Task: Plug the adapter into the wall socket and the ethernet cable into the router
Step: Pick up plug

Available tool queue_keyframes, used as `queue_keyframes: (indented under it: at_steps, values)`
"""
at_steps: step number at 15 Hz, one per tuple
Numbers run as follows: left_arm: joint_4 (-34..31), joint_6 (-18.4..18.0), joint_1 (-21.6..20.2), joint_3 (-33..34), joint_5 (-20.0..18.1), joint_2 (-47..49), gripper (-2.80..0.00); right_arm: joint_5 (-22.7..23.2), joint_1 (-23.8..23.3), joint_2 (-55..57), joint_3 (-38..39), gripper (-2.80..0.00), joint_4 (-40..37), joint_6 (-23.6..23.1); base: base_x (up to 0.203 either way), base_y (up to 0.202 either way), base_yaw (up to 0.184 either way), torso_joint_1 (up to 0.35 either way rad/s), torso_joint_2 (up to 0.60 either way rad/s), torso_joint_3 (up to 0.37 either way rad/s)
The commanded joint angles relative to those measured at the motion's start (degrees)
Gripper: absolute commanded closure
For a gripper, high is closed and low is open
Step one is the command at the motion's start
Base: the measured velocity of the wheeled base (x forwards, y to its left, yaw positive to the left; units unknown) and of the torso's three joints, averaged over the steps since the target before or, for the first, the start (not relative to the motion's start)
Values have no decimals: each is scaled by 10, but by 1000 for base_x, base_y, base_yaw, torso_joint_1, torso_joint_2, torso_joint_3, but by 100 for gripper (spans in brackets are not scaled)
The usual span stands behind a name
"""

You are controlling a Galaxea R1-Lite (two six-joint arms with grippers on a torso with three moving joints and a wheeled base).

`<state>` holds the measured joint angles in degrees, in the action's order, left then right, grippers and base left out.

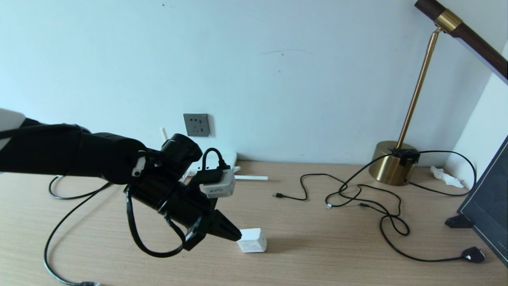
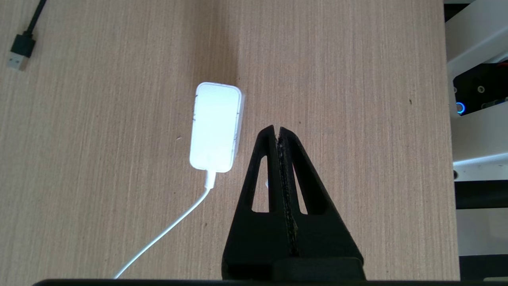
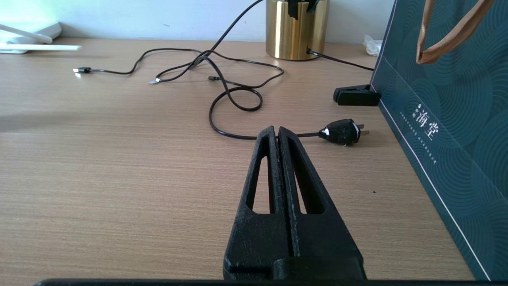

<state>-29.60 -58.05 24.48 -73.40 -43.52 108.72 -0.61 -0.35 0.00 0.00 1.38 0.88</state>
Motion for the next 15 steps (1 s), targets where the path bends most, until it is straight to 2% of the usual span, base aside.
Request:
queue_keyframes:
  at_steps: [1,4,5,9,14,15]
  values:
    - [-1,-5,5,-3,-2,2,0,0,0,0,7,0,0,0,0,0,0,0,0,0]
    - [-3,-13,8,-3,-3,3,0,0,0,0,7,0,0,0,0,0,0,0,0,0]
    - [-6,-12,8,-5,-3,3,-280,0,0,0,7,0,0,0,0,0,0,0,0,0]
    - [-7,-12,9,-7,2,1,-280,0,0,0,7,0,0,0,0,0,0,0,0,0]
    - [-10,-12,29,-14,67,27,-280,0,0,0,7,0,0,0,0,0,0,0,0,0]
    - [-6,-13,31,-15,69,35,-280,0,0,0,7,0,0,0,0,0,0,0,0,0]
